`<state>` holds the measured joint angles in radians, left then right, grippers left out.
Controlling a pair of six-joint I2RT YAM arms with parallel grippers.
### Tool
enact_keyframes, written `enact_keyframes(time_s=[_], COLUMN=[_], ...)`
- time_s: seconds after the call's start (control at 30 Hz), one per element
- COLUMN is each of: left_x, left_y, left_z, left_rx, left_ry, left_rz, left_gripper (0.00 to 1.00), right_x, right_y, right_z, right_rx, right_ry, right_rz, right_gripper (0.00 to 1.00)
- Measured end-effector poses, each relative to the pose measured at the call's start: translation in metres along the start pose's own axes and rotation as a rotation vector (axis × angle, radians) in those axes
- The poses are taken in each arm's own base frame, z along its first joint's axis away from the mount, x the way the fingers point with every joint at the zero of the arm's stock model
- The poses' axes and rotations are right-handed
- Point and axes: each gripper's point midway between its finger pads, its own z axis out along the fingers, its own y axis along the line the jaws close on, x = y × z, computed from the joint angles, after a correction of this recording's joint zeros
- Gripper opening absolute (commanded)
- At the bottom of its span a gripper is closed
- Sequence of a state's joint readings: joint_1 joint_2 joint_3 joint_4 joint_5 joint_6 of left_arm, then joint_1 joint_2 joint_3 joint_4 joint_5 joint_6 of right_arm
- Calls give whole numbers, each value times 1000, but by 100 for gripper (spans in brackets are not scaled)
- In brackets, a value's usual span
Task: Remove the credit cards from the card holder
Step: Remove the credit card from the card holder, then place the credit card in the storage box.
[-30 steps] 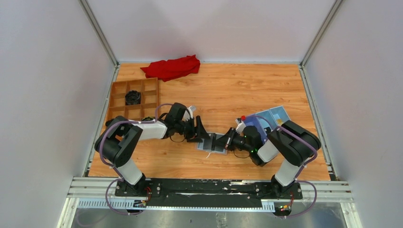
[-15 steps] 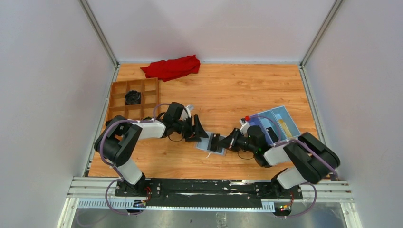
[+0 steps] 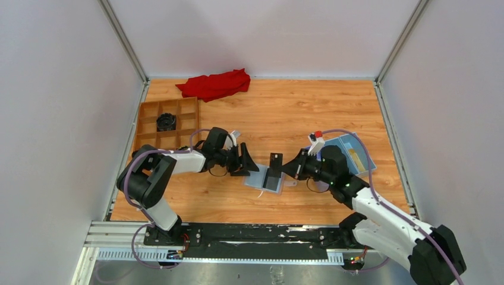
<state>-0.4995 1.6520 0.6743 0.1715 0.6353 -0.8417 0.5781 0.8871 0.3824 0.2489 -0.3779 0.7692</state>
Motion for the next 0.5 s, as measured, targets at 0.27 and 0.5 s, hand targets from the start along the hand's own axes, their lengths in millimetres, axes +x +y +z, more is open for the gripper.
enact_keyframes(time_s=[0.27,0.5], left_x=[2,0], left_y=[-1,-10], left_z=[-9,-17], left_rx=[-9,8], left_ry=[-19,-36], left_rz=[16,40], left_gripper=[64,67], right_x=[-36,-64], right_y=[-17,-46], right_z=[-45,-94], right_rx=[218,454], right_ry=[-48,-102], right_rz=[-145,-231], right_gripper=[0,0])
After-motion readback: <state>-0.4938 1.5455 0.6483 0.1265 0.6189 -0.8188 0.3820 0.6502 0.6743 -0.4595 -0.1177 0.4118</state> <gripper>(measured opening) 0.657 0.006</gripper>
